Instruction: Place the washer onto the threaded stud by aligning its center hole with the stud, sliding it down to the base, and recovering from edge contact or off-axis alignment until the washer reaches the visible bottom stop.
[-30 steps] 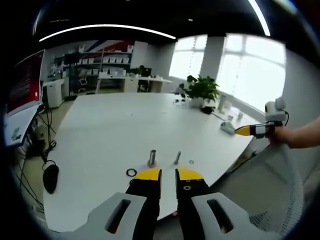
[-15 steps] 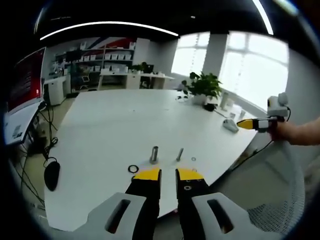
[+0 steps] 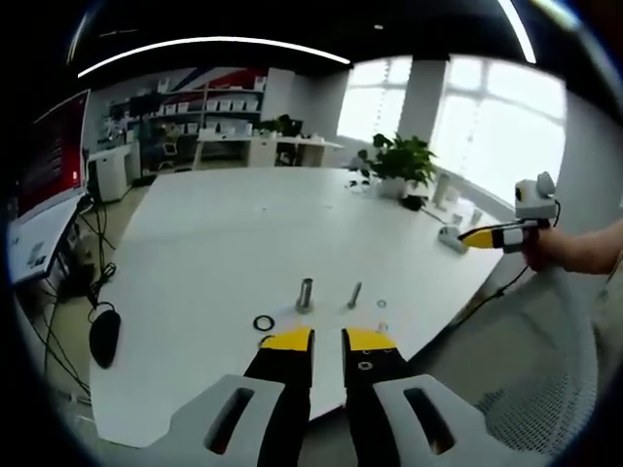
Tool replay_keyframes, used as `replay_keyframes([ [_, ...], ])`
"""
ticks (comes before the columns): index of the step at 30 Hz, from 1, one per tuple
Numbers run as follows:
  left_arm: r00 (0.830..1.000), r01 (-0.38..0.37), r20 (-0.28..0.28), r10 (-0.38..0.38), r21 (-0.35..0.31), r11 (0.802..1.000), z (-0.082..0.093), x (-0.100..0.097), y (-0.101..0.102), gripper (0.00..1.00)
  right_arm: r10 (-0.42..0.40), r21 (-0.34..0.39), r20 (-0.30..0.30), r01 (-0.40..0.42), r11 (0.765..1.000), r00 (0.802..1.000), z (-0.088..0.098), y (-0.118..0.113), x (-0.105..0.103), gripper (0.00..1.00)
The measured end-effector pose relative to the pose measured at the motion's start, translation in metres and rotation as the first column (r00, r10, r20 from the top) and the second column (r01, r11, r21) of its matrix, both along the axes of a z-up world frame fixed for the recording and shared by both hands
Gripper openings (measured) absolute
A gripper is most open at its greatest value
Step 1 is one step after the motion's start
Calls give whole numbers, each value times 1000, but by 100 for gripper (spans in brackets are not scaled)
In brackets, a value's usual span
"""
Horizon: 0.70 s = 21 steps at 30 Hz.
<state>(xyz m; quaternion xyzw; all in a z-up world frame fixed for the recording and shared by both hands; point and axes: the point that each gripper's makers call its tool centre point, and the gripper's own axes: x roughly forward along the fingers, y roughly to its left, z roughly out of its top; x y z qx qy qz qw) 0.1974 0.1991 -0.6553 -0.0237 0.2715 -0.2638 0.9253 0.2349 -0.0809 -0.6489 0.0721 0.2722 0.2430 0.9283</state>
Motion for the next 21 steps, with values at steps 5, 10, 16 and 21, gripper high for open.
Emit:
replay_keyframes([
  [5,1000,8,-16,-8,22,1000,-4,-2,-1,9,-124,74,71,119,990,990,19,-21,11,33],
  [10,1000,17,-26,-16,32,999,-6,-3,-2,10,-115,73,71,110,991,991,19,-21,11,33],
  [16,999,21,-27,-20,39,999,-8,-3,-1,10,-51,46,77,47,998,996,21,-10,13,33],
  [21,1000,19,-24,-18,35,999,-7,-3,0,10,57,5,56,-57,998,997,10,12,3,33],
])
